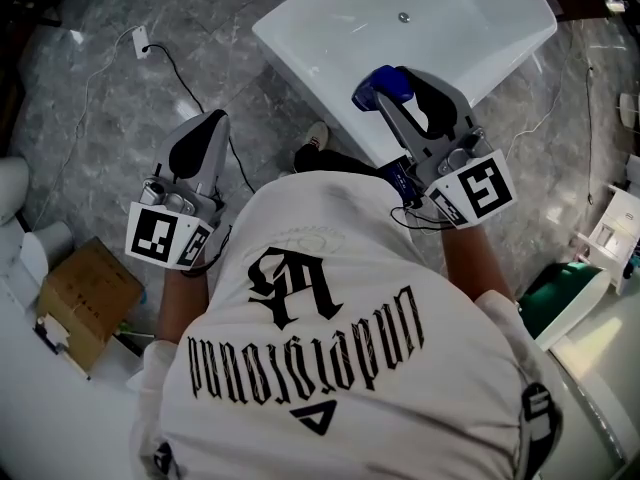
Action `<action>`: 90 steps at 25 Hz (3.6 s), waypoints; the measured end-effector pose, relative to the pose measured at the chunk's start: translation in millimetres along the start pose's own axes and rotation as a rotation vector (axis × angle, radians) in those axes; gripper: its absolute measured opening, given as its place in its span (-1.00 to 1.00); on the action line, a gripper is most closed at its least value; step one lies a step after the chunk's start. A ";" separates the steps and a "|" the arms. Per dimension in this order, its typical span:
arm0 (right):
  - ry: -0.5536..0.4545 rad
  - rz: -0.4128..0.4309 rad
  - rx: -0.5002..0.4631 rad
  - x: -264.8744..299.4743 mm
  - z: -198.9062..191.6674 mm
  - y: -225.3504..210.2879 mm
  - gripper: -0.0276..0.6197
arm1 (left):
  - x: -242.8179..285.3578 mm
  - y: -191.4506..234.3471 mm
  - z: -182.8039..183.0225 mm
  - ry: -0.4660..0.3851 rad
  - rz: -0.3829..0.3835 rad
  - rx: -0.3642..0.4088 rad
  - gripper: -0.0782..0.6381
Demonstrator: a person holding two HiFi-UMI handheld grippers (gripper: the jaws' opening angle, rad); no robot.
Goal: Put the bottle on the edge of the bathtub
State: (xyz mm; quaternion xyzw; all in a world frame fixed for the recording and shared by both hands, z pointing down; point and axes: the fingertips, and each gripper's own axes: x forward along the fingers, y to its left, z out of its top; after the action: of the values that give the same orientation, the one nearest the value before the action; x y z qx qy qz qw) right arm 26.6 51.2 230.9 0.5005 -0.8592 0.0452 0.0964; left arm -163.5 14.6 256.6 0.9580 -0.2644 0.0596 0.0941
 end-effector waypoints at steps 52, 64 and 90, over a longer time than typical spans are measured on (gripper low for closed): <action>0.153 -0.194 0.079 180.1 -34.9 -217.0 -0.45 | 288.2 171.7 56.3 0.095 -0.289 0.020 -0.74; 0.266 -0.193 0.111 261.1 -72.9 -249.0 -0.46 | 330.3 236.9 31.3 0.183 -0.324 0.000 -0.74; 0.540 -0.119 0.136 383.2 -242.1 -282.7 -0.47 | 386.3 311.7 -111.3 0.418 -0.377 -0.070 -0.74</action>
State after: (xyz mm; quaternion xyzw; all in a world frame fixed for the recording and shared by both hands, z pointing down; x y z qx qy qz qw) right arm 117.3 -372.8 543.0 0.5250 -0.7665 0.2286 0.2907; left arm -2.5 -415.8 474.9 0.9533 -0.0583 0.2280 0.1891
